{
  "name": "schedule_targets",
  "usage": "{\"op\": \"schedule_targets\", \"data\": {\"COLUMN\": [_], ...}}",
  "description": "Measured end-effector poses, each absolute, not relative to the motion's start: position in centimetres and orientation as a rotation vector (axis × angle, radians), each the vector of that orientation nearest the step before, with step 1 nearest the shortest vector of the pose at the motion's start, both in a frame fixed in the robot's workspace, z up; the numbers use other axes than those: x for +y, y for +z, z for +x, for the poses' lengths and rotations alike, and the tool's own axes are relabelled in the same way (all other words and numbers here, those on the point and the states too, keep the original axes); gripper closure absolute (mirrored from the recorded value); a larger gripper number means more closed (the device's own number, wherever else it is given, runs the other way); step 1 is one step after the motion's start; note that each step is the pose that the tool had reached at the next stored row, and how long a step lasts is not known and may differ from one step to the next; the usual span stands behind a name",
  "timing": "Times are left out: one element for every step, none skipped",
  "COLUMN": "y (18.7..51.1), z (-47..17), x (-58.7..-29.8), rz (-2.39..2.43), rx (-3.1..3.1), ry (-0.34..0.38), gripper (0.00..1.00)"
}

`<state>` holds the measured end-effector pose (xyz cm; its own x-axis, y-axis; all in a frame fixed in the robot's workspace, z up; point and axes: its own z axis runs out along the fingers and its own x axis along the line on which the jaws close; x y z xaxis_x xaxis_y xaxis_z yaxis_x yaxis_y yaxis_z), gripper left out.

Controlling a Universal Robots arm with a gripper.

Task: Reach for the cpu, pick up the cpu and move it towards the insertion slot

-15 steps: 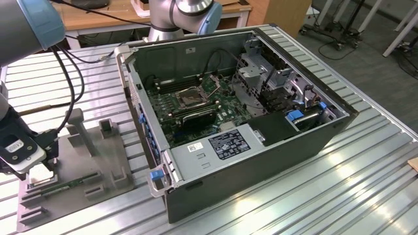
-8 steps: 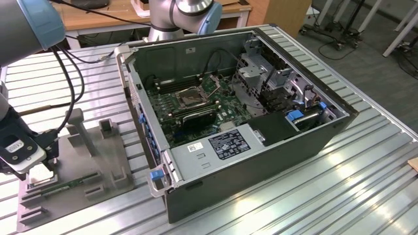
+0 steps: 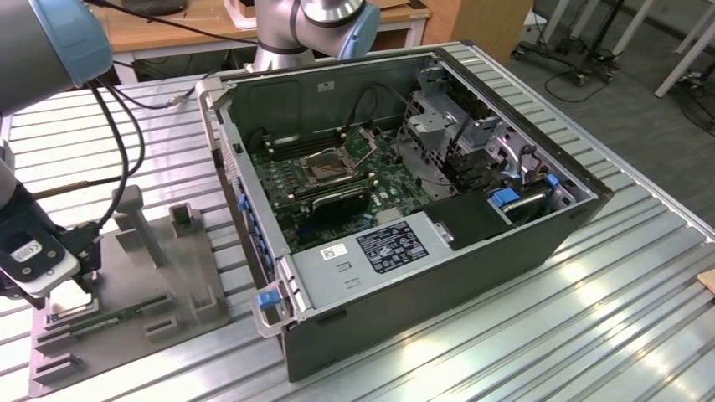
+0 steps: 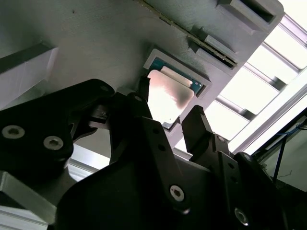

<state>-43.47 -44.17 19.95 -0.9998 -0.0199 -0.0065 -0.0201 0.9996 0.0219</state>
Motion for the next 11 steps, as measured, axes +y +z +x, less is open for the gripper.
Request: {"op": "schedule_targets", "data": {"y": [19.92, 19.91, 19.82, 19.81, 19.8, 19.79, 19.76, 19.75, 19.75, 19.75, 19.69], "z": [-43.47, -43.48, -43.47, -43.47, -43.47, -43.47, -43.47, -43.47, -43.47, -43.48, -43.47], "x": [-44.17, -44.17, -44.17, -44.17, -44.17, -44.17, -44.17, -44.17, -44.17, -44.17, -44.17], "rz": [-0.031, -0.031, -0.031, -0.031, -0.031, -0.031, -0.031, -0.031, -0.031, -0.031, -0.031], "rx": [3.135, 3.135, 3.135, 3.135, 3.135, 3.135, 3.135, 3.135, 3.135, 3.135, 3.135], "ry": [0.034, 0.034, 0.034, 0.034, 0.034, 0.034, 0.035, 0.034, 0.034, 0.034, 0.034], "gripper": [0.45, 0.45, 0.45, 0.45, 0.45, 0.45, 0.45, 0.45, 0.45, 0.45, 0.45]}}
